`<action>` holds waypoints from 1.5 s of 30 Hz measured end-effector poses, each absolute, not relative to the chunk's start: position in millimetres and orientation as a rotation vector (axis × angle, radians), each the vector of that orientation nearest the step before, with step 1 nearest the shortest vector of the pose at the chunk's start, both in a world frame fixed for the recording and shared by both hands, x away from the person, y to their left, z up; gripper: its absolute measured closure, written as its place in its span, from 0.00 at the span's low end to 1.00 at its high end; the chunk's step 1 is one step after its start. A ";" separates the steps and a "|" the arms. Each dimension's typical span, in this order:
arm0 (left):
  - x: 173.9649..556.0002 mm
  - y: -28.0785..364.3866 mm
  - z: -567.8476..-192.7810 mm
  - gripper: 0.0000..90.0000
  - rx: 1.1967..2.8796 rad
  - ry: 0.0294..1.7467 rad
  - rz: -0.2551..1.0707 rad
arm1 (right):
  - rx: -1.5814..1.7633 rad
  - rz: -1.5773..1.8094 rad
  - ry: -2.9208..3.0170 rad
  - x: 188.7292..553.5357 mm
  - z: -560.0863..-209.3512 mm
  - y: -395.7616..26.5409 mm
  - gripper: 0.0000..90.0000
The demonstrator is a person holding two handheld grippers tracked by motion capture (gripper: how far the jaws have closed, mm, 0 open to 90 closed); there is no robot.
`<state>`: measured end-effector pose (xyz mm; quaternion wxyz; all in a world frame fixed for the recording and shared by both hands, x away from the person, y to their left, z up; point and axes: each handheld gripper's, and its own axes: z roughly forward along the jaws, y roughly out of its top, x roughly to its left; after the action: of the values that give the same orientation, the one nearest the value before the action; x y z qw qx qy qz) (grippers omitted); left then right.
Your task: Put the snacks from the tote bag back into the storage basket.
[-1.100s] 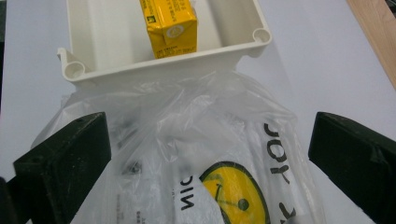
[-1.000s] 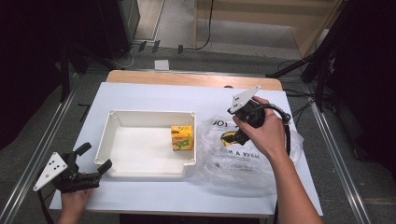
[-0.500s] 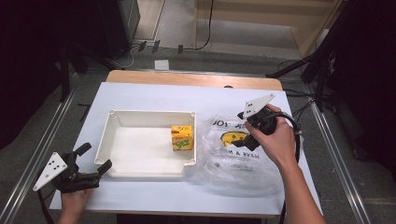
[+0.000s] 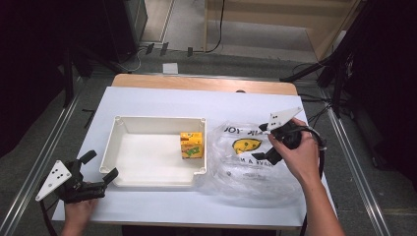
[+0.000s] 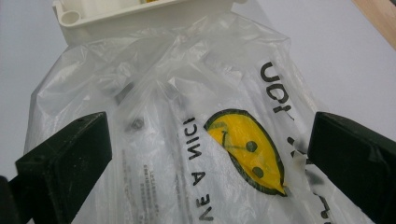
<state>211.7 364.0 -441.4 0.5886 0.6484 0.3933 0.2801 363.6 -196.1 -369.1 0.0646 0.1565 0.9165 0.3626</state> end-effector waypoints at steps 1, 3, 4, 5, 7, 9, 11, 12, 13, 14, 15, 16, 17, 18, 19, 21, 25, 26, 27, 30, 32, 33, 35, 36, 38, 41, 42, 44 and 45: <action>211.7 363.8 -441.4 0.00 1.510 0.916 0.653 | 0.475 1.095 2.766 362.6 -370.4 -197.9 0.00; 211.7 363.5 -441.5 0.00 1.512 0.916 0.655 | 0.479 1.090 2.768 361.0 -371.5 -201.3 0.00; 211.8 363.3 -441.5 0.00 1.512 0.916 0.655 | 0.485 1.089 2.763 360.1 -371.9 -203.3 0.00; 211.8 363.2 -441.5 0.00 1.515 0.915 0.656 | 0.482 1.096 2.757 359.8 -372.4 -205.0 0.00; 211.7 362.9 -441.5 0.00 1.517 0.914 0.657 | 0.502 1.114 2.745 357.2 -374.0 -210.2 0.00; 211.8 363.0 -441.5 0.00 1.517 0.915 0.656 | 0.518 1.128 2.738 355.3 -376.7 -214.7 0.00; 211.8 363.3 -441.5 0.00 1.515 0.915 0.656 | 0.523 1.136 2.734 353.6 -380.1 -218.2 0.00; 211.8 363.4 -441.5 0.00 1.513 0.917 0.656 | 0.524 1.132 2.737 353.0 -381.2 -219.4 0.00; 211.7 363.5 -441.5 0.00 1.513 0.918 0.655 | 0.529 1.129 2.737 351.9 -382.8 -221.3 0.00; 211.6 363.5 -441.5 0.00 1.513 0.917 0.655 | 0.534 1.130 2.737 351.1 -383.7 -222.5 0.00; 211.6 363.4 -441.6 0.00 1.514 0.917 0.655 | 0.539 1.133 2.736 350.3 -384.7 -224.1 0.00; 211.8 363.3 -441.5 0.00 1.514 0.917 0.656 | 0.546 1.130 2.737 349.3 -385.3 -225.8 0.00; 211.8 363.3 -441.5 0.00 1.516 0.917 0.656 | 0.546 1.136 2.730 348.4 -386.1 -228.3 0.00; 211.6 363.3 -441.5 0.00 1.516 0.917 0.655 | 0.552 1.140 2.725 347.4 -386.4 -229.9 0.00; 211.6 363.3 -441.5 0.00 1.516 0.916 0.655 | 0.558 1.153 2.714 345.8 -387.2 -232.6 0.00; 211.3 363.1 -441.6 0.00 1.516 0.916 0.654 | 0.565 1.170 2.702 343.8 -389.3 -236.4 0.00; 210.9 361.8 -441.7 0.00 1.523 0.916 0.654 | 0.589 1.201 2.679 339.1 -396.1 -244.5 0.00; 211.1 361.7 -441.8 0.00 1.524 0.916 0.654 | 0.593 1.203 2.676 338.2 -396.9 -245.9 0.00; 211.2 361.7 -441.7 0.00 1.525 0.916 0.655 | 0.591 1.214 2.668 336.9 -398.4 -248.3 0.00; 211.2 363.5 -441.7 0.00 1.516 0.923 0.651 | 0.602 1.244 2.644 333.6 -401.0 -253.5 0.00; 210.9 365.5 -441.7 0.00 1.501 0.931 0.642 | 0.603 1.261 2.634 332.2 -403.8 -256.2 0.00; 210.9 366.3 -441.8 0.00 1.497 0.932 0.640 | 0.611 1.253 2.634 331.4 -405.1 -257.2 0.00; 210.5 366.4 -442.0 0.00 1.493 0.934 0.641 | 0.612 1.275 2.627 329.9 -408.2 -259.8 0.00; 210.4 366.1 -442.0 0.00 1.496 0.934 0.643 | 0.620 1.285 2.618 329.1 -408.9 -261.1 0.00; 210.3 364.6 -442.1 0.00 1.504 0.938 0.648 | 0.623 1.326 2.597 327.5 -411.2 -264.1 0.00; 209.9 361.9 -442.4 0.00 1.523 0.938 0.659 | 0.626 1.358 2.573 324.9 -415.8 -268.2 0.00; 209.8 361.4 -442.5 0.00 1.524 0.941 0.662 | 0.624 1.372 2.565 324.3 -417.2 -269.4 0.00; 210.3 362.6 -442.5 0.00 1.518 0.952 0.662 | 0.641 1.398 2.540 321.5 -420.5 -272.8 0.00; 210.8 364.2 -442.5 0.00 1.507 0.961 0.656 | 0.648 1.406 2.536 320.1 -422.2 -274.4 0.00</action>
<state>210.8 364.2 -442.5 0.5802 0.6447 0.4111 0.2806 320.1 -274.4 -422.2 0.0851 0.2173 0.8505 0.4714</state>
